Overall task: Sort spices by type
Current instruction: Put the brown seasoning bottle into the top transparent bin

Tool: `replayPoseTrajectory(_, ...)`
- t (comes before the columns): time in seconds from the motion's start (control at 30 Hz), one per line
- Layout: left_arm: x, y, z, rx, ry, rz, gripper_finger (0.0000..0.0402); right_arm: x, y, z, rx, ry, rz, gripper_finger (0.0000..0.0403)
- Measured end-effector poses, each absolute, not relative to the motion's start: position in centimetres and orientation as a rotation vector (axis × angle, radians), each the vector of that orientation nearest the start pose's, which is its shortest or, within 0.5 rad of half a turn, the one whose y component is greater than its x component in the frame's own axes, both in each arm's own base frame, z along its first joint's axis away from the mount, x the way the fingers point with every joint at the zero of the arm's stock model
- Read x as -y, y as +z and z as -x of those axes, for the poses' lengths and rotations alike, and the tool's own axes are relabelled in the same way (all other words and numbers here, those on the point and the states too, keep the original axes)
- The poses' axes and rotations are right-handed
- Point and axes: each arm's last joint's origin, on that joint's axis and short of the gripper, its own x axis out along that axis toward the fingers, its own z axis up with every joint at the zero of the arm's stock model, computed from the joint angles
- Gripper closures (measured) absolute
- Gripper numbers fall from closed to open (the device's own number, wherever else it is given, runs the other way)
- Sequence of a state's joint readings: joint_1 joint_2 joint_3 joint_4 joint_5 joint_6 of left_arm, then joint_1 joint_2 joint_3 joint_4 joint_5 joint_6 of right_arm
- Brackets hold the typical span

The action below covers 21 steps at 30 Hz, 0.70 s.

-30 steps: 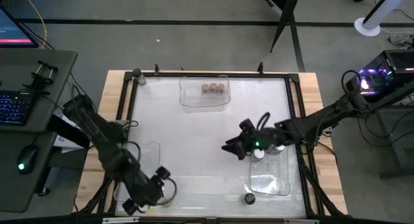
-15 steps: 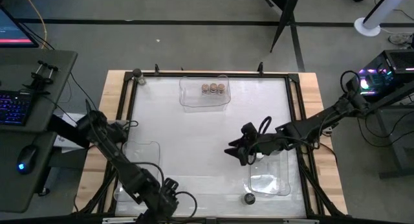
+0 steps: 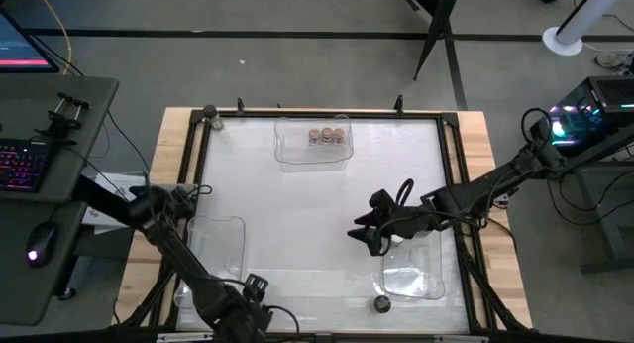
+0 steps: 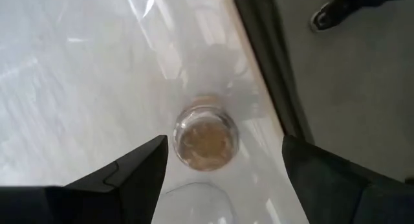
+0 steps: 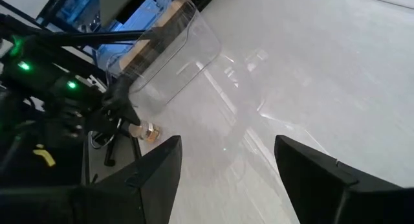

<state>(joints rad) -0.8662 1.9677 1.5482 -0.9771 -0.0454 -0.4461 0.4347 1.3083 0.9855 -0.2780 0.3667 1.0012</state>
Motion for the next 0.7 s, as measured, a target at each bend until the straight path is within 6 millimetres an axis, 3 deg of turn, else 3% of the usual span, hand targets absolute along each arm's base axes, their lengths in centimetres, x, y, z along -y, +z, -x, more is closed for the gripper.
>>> replayPoseTrajectory(0.37,29.3,17.5,-25.5,-1.471,-0.262,-0.231,0.011,-10.9,28.3,-25.8,-0.543,-0.221,-0.733,0.016)
replayPoseTrajectory(0.7,29.4,17.1,-25.8,-1.439,-0.256,-0.21,0.0126,-10.8,28.2,-25.8,-0.547,-0.223,-0.729,0.016)
